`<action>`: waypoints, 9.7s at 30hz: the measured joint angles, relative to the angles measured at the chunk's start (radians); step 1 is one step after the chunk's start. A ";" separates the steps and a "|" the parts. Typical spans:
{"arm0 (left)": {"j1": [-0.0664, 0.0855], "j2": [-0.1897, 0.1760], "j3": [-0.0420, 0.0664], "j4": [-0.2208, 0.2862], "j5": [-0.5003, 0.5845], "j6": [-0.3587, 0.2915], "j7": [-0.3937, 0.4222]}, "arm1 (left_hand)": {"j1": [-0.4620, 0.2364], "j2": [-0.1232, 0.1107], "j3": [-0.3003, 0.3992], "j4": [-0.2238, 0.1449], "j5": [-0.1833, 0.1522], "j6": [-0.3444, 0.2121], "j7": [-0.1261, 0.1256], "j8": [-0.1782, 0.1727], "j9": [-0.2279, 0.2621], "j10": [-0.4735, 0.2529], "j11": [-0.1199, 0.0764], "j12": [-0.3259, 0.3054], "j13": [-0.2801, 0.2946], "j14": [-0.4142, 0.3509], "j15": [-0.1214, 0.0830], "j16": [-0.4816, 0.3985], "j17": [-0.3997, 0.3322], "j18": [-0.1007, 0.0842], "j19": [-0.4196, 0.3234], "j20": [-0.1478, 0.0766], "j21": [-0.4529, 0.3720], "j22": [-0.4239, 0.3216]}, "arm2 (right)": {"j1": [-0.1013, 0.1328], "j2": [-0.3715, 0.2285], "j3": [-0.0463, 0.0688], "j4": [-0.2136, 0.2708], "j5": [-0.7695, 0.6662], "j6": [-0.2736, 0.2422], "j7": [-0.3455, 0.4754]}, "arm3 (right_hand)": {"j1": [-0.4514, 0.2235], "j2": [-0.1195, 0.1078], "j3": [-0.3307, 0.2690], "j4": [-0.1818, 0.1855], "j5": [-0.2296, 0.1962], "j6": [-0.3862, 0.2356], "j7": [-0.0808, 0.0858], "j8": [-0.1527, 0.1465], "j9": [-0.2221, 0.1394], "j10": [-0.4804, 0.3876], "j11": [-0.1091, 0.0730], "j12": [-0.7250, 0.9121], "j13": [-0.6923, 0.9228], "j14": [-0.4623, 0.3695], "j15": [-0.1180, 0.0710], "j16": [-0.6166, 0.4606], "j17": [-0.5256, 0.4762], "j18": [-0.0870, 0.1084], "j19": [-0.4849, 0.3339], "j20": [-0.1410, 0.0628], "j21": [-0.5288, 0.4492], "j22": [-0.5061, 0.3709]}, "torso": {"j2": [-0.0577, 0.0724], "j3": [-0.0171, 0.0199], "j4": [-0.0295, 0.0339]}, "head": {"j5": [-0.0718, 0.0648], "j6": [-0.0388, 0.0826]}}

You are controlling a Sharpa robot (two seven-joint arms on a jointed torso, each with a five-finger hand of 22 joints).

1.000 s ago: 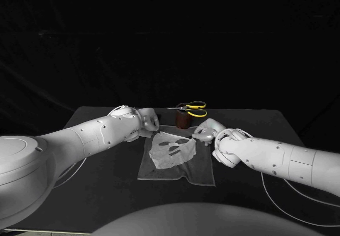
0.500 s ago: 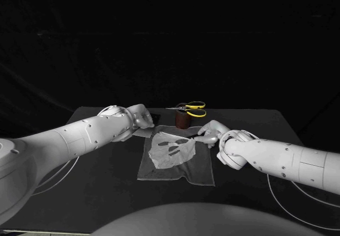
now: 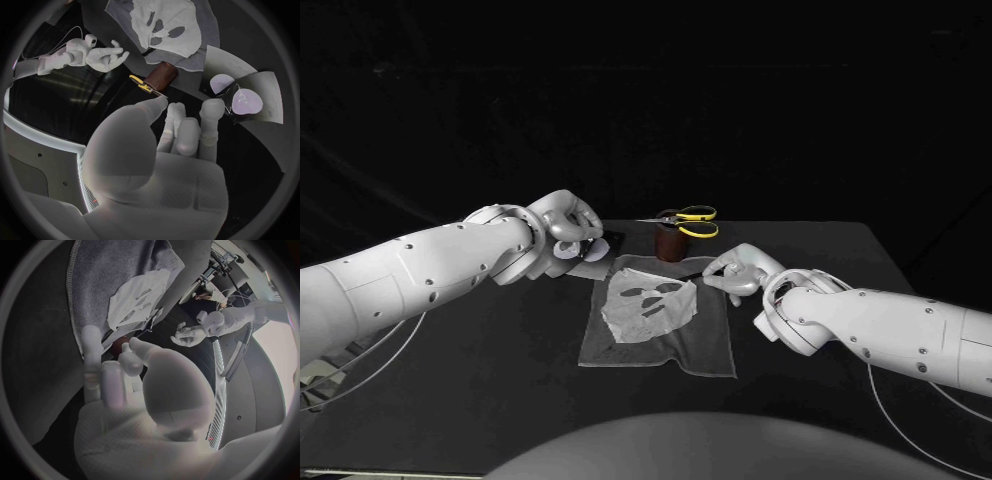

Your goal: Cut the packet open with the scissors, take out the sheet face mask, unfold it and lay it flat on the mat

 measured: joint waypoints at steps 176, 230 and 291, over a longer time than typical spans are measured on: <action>0.027 -0.352 -0.005 0.474 0.461 -0.051 0.167 | 0.011 0.006 0.011 0.007 0.000 0.020 -0.003 -0.022 0.009 0.048 -0.001 -0.039 -0.038 -0.001 0.001 -0.015 -0.012 0.000 0.015 0.000 0.002 -0.003 | 0.026 0.363 0.017 -0.301 -0.638 -0.116 -0.251 | -0.037 -0.047 -0.027 -0.123 0.002 -0.060 0.005 0.002 0.076 0.159 -0.001 0.361 0.282 0.010 -0.007 0.175 0.040 -0.080 0.159 -0.023 0.557 0.083 | 0.116 -0.0278 0.0214 | -0.012 0.000; -0.060 -0.359 -0.025 0.517 -0.032 -0.125 0.234 | -0.019 -0.032 -0.117 0.030 0.002 0.113 -0.031 -0.058 0.032 0.187 -0.035 -0.012 -0.033 0.117 -0.030 0.000 0.146 -0.009 0.123 -0.024 0.121 0.058 | -0.025 -0.155 0.015 0.237 -0.405 -0.065 -0.030 | -0.101 -0.036 -0.012 -0.061 0.002 0.072 -0.040 0.031 0.093 0.160 -0.025 0.353 0.282 0.010 -0.022 0.175 0.040 -0.080 0.161 -0.022 0.552 0.083 | 0.100 -0.0167 0.0153 | 0.008 0.000; -0.083 -0.308 -0.071 0.488 -0.168 -0.088 -0.020 | 0.101 -0.012 -0.110 0.037 0.002 0.133 -0.048 -0.045 0.084 0.355 -0.056 0.152 0.319 0.173 -0.050 0.043 0.272 -0.031 0.213 -0.052 0.289 0.160 | -0.075 -0.017 0.012 0.127 -0.574 -0.018 -0.281 | -0.092 -0.079 -0.079 -0.037 0.001 0.065 -0.034 -0.009 0.071 0.158 -0.027 0.346 0.282 0.009 -0.021 0.175 0.040 -0.080 0.164 -0.025 0.544 0.083 | 0.098 -0.0149 0.0165 | 0.002 0.000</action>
